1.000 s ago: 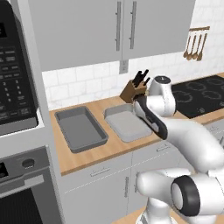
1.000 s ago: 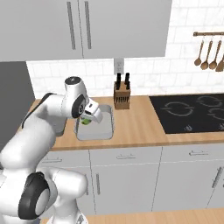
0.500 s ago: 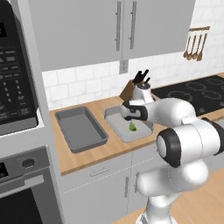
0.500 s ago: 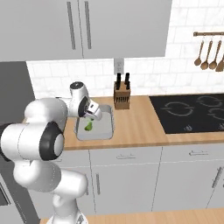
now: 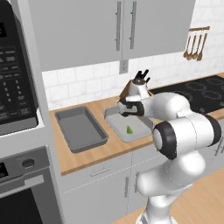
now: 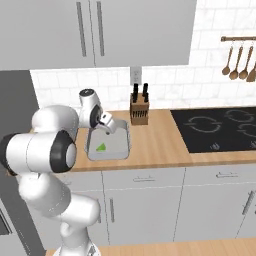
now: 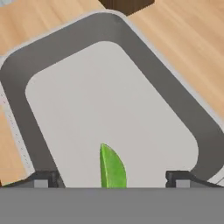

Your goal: Place one lemon wedge and one chicken drumstick in each tupperware on the nearby counter, to pack two identical lunches.

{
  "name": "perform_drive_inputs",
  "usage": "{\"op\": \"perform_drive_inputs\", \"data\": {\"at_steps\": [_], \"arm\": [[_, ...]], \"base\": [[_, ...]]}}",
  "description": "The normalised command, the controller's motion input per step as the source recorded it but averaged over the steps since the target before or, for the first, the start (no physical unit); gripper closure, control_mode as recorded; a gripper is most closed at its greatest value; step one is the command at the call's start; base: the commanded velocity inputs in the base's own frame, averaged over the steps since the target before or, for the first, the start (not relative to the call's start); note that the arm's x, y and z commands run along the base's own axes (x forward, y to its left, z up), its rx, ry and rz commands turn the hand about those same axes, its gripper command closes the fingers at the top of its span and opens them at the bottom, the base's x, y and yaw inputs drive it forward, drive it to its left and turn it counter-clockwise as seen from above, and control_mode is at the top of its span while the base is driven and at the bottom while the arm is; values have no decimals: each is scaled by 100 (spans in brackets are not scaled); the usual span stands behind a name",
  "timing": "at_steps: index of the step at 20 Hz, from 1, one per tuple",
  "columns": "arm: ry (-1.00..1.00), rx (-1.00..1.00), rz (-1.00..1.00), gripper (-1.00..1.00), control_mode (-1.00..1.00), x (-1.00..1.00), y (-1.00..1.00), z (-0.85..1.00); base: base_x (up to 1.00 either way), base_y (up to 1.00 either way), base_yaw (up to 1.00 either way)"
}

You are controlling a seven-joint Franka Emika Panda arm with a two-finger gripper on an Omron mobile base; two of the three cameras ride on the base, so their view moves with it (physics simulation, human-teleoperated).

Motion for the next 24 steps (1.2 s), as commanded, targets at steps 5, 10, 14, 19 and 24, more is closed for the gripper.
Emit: {"op": "perform_drive_inputs", "data": {"at_steps": [5,10,14,19,24], "arm": [[3,9,-1,-100,-100,-100,1,84],[14,1,0,-100,-100,-100,27,23],[9,0,0,-100,100,-75,31,-7],[0,0,0,-100,100,0,0,0],[0,0,0,-100,100,0,0,0]], "base": [[0,0,0],[0,0,0],[-25,12,0],[-100,44,0],[-100,26,9]]}}
